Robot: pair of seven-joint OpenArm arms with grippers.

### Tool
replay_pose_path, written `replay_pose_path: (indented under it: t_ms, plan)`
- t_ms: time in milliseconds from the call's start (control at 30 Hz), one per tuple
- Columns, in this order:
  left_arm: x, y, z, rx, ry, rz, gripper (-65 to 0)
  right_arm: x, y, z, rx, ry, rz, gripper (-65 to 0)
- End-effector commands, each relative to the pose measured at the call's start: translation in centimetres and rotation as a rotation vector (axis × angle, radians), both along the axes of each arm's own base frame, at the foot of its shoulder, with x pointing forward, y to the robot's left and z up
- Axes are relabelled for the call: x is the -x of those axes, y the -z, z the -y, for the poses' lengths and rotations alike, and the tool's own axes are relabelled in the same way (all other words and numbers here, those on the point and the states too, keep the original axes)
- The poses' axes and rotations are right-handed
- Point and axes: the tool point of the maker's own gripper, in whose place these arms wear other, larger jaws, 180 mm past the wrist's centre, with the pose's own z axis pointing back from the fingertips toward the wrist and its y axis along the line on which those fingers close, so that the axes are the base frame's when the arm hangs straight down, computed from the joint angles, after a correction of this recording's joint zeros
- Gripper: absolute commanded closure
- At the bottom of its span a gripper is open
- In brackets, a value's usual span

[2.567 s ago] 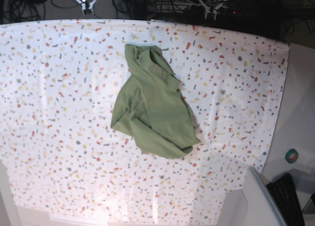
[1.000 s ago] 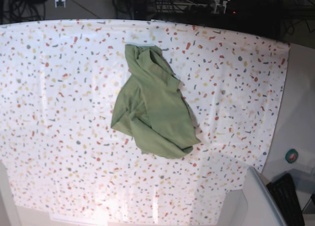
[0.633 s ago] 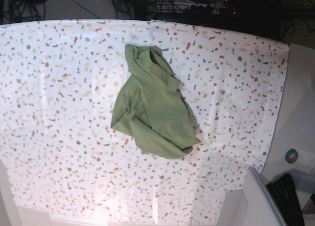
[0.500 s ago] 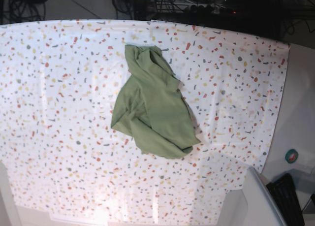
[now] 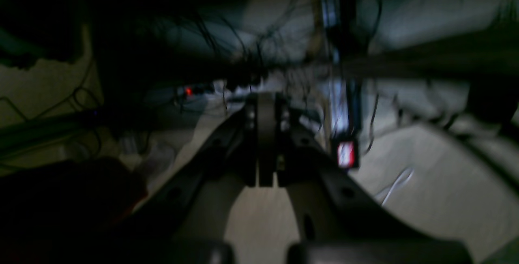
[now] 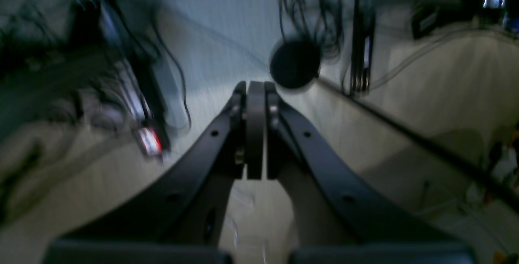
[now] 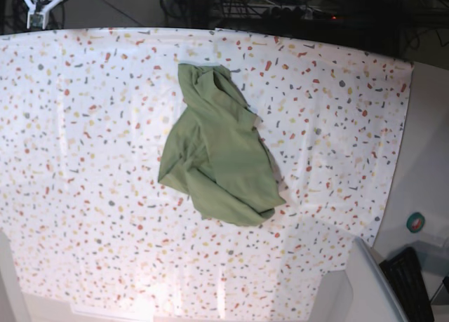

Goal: Layout the t-shirt on the table in an organized manner, then fold the t-shirt properly
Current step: 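Move the right gripper down and grasp the crumpled green t-shirt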

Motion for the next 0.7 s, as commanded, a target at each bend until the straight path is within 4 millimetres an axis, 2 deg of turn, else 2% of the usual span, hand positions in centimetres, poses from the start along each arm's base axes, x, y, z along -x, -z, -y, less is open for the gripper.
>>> replay_pose_path:
  t_ms: [0,100,133,267,367,467,500,533,600,633,667]
  plan:
    - [-0.6,-1.2,0.2,0.029,0.002,0.026,0.0,-1.7,-1.4,0.4,0.025,-0.017,0.06,0.0]
    - [-3.3,-3.3,0.9,0.104,-0.044,0.097,0.0,-7.0,-4.1,-0.1,0.034,-0.044,0.206,0.0]
    - [-4.3,-3.7,1.1,0.121,-0.054,0.124,0.0,-8.4,-4.5,-0.8,0.022,-0.061,0.242,0.0]
    - [-8.2,-4.4,1.3,0.171,-0.105,0.211,0.0,-14.5,-5.6,-4.9,-0.053,-0.143,0.371,0.0]
    - [-10.6,-4.8,1.3,0.193,-0.13,0.266,0.0,-18.1,-6.1,-7.9,-0.113,-0.19,0.41,0.0]
    - [-12.7,-3.9,-0.1,0.18,-0.166,0.26,0.0,-21.6,-6.7,-11.2,-0.175,-0.246,0.391,0.0]
    - [-13.4,-3.4,-1.0,0.178,-0.212,0.254,0.0,-22.7,-7.1,-12.3,-0.192,-0.267,0.387,-4.4]
    - [-14.0,-3.0,-1.8,0.185,-0.267,0.245,0.0,-23.7,-7.4,-13.6,-0.21,-0.296,0.384,-11.6]
    - [-15.2,-3.1,-4.2,0.173,-0.369,0.256,-11.7,-25.7,-7.9,-15.8,-0.233,-0.356,0.397,-23.9]
    - [-15.6,-3.3,-5.1,0.168,-0.405,0.268,-14.5,-26.6,-7.8,-16.7,-0.239,-0.379,0.396,-27.9]
    - [-15.9,-3.6,-5.9,0.161,-0.437,0.283,-14.2,-27.5,-7.5,-17.7,-0.248,-0.402,0.391,-30.5]
